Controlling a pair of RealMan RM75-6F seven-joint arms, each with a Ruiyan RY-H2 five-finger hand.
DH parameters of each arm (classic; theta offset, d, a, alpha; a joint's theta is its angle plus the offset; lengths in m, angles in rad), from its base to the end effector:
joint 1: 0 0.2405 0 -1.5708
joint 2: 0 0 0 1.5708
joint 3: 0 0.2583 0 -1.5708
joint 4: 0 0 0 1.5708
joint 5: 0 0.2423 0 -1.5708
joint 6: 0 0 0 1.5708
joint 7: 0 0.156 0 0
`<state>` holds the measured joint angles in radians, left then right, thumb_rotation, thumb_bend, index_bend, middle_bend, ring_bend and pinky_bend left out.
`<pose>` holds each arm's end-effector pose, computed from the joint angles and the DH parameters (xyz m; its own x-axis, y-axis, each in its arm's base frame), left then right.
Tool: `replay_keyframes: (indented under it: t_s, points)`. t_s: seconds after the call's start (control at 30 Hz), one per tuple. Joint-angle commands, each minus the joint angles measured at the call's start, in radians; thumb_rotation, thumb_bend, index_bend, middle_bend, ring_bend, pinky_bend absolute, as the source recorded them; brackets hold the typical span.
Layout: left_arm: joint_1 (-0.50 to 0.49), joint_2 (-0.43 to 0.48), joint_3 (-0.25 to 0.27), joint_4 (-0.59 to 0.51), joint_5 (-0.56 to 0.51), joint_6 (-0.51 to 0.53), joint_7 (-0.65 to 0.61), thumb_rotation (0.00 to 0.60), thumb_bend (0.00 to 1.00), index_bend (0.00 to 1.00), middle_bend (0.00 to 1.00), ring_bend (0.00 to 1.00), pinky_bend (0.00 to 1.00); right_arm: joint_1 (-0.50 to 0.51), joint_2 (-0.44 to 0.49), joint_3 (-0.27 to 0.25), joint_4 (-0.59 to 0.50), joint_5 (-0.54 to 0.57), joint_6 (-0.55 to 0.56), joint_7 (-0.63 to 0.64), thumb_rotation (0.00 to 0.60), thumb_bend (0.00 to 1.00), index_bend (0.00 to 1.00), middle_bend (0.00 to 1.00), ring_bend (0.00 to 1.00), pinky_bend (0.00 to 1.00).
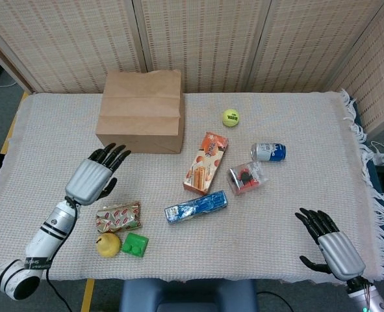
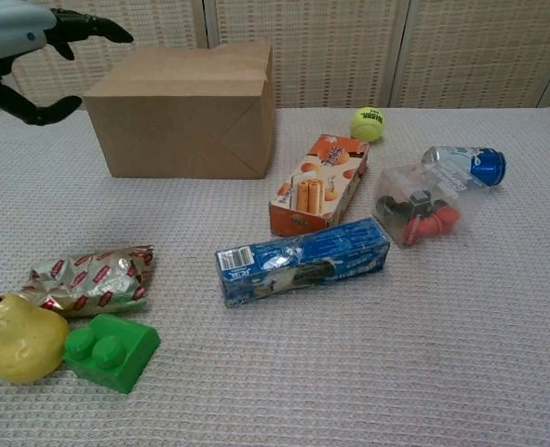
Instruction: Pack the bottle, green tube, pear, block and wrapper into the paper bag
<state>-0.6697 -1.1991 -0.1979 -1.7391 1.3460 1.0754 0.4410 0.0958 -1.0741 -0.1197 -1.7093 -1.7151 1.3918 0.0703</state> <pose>-0.1329 0.3521 0.0608 0.6068 -0.0475 0.7935 0.6821 -0.4814 -0.5504 -0.2960 -0.1482 0.0886 0.3164 -0.2709 0.9091 -0.9427 -0.1967 0.2695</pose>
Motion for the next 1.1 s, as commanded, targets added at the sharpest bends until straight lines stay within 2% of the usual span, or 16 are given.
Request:
replay_keyframes:
  t_s: [0.03, 0.23, 0.43, 0.7, 0.87, 1.1]
  points:
    - [-0.057, -0.064, -0.022, 0.016, -0.044, -0.041, 0.070, 0.600, 0.51, 0.01, 0.01, 0.03, 0.21, 0.002, 0.003, 0.001, 0.000, 0.003, -0.001, 0.007, 0.600, 0.12, 0.00, 0.00, 0.00, 0.03]
    - [-0.131, -0.115, -0.048, 0.067, -0.136, -0.109, 0.138, 0.600, 0.51, 0.00, 0.00, 0.00, 0.16, 0.004, 0.008, 0.002, -0.003, 0.009, -0.007, 0.017, 0.600, 0.12, 0.00, 0.00, 0.00, 0.03]
    - [-0.197, -0.124, -0.079, 0.131, -0.290, -0.168, 0.197, 0.600, 0.51, 0.00, 0.00, 0.00, 0.14, 0.005, 0.012, 0.003, -0.009, 0.013, -0.009, 0.019, 0.600, 0.12, 0.00, 0.00, 0.00, 0.03]
    - [-0.270, -0.150, -0.074, 0.222, -0.498, -0.207, 0.279, 0.600, 0.51, 0.00, 0.00, 0.00, 0.14, 0.010, 0.017, 0.005, -0.017, 0.025, -0.021, 0.023, 0.600, 0.12, 0.00, 0.00, 0.00, 0.03]
    - [-0.305, -0.179, -0.053, 0.282, -0.558, -0.228, 0.295, 0.600, 0.51, 0.00, 0.00, 0.00, 0.14, 0.012, 0.021, 0.008, -0.022, 0.036, -0.028, 0.026, 0.600, 0.12, 0.00, 0.00, 0.00, 0.03]
    - [-0.339, -0.225, -0.031, 0.375, -0.571, -0.250, 0.273, 0.600, 0.51, 0.00, 0.00, 0.00, 0.14, 0.017, 0.025, 0.012, -0.030, 0.055, -0.044, 0.027, 0.600, 0.12, 0.00, 0.00, 0.00, 0.03]
